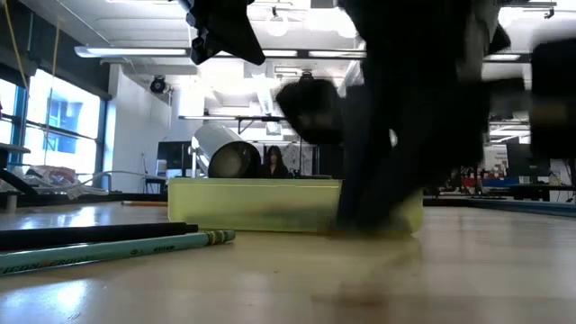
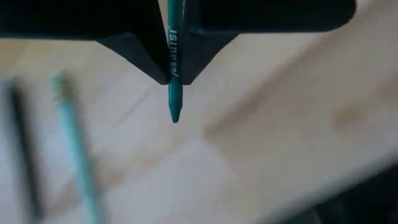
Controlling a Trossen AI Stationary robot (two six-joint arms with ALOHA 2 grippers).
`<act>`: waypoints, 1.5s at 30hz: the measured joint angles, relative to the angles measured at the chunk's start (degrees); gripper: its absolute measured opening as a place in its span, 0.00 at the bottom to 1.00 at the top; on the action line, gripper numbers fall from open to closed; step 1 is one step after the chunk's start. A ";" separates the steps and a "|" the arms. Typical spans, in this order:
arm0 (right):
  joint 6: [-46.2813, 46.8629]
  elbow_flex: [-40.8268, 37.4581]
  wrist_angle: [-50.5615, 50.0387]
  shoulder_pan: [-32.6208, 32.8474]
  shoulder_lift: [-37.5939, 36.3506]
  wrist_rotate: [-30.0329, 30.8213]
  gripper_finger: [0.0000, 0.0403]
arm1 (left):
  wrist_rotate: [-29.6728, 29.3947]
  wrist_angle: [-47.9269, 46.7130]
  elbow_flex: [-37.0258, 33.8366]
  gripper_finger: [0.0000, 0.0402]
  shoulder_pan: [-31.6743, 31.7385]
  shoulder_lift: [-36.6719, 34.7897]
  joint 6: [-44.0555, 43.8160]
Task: Pick & place school supplies into a supply box
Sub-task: Put the dark green crayon into the supply box, then adjust the orange pencil
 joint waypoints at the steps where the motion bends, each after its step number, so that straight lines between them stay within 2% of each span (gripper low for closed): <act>1: 0.16 0.06 0.86 0.00 -1.04 0.07 0.06 | -0.02 0.03 0.00 0.12 0.00 0.00 0.00; 6: 0.40 0.11 -0.35 -0.70 -6.58 5.23 0.02 | 0.02 -0.02 0.00 0.12 0.00 0.00 0.00; 9: 0.52 0.26 -0.61 -1.29 -10.42 12.78 0.01 | 0.02 0.02 0.00 0.12 0.00 0.00 0.00; 12: 2.22 0.20 -1.80 -3.05 -11.19 20.40 0.03 | 0.15 -0.22 0.10 0.12 0.00 -0.03 0.00; 18: 12.45 0.02 -4.59 -9.02 -7.40 21.02 0.04 | 1.60 -2.22 0.20 0.12 0.00 -2.53 0.00; 23: 12.39 0.04 -4.02 -12.09 -4.46 22.70 0.04 | 1.19 -8.46 0.20 0.12 -0.01 -6.14 -1.06; 29: 11.41 0.07 -4.11 -13.78 -4.65 22.98 0.05 | -2.76 -16.74 0.24 0.12 -0.07 -8.50 -6.03; 36: 7.27 0.13 -4.80 -13.90 -4.78 22.93 0.16 | -6.54 -28.50 0.13 0.12 0.08 -9.19 -13.10; 41: 6.00 0.13 -3.40 -13.88 -4.78 25.74 0.25 | -12.32 -37.02 -0.02 0.12 0.09 -9.27 -18.18; 45: 6.03 0.13 -1.36 -13.90 -4.78 28.98 0.30 | -21.33 -43.36 -1.70 0.12 1.43 -9.27 -21.63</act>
